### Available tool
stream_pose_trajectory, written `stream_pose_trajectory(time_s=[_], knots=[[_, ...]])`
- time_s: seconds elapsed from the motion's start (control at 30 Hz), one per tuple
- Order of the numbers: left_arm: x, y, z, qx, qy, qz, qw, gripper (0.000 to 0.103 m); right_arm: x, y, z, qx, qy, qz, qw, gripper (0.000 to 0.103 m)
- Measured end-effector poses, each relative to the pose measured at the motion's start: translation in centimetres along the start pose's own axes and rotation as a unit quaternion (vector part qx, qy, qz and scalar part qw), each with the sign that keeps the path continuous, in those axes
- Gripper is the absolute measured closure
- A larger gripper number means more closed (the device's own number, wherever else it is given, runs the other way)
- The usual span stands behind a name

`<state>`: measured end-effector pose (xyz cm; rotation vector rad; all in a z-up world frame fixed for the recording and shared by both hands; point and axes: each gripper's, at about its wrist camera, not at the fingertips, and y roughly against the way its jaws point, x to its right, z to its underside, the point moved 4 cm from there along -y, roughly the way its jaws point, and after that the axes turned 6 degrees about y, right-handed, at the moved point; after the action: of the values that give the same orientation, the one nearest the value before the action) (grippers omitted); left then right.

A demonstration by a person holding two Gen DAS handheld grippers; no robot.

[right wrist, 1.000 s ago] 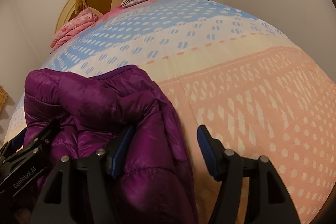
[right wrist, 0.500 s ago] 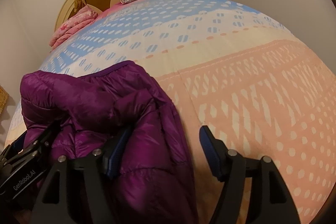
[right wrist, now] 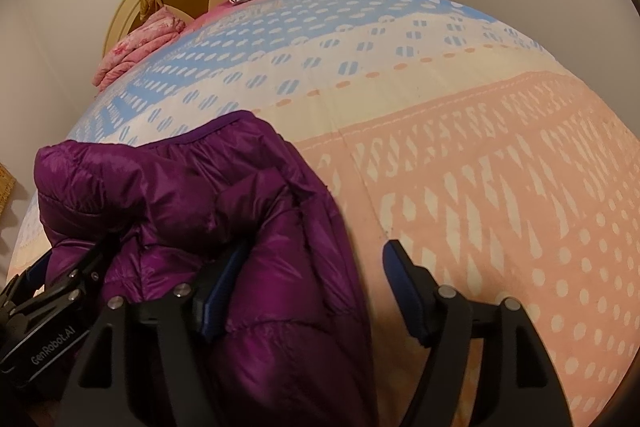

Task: Fold large clothes
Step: 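Grasp the jacket bundle with the left gripper while the right gripper grasps its side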

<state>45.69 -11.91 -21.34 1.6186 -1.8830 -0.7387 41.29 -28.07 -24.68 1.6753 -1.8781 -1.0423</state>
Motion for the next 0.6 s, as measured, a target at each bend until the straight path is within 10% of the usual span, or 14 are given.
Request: stream_pose_trajectory(time_s=[0.6], knots=[[0.20, -0.57, 0.14, -0.005, -0.005, -0.009, 0.9999, 0.001, -0.29, -0.30, 0.03, 0.000, 0.003, 0.004, 1.000, 0.028]])
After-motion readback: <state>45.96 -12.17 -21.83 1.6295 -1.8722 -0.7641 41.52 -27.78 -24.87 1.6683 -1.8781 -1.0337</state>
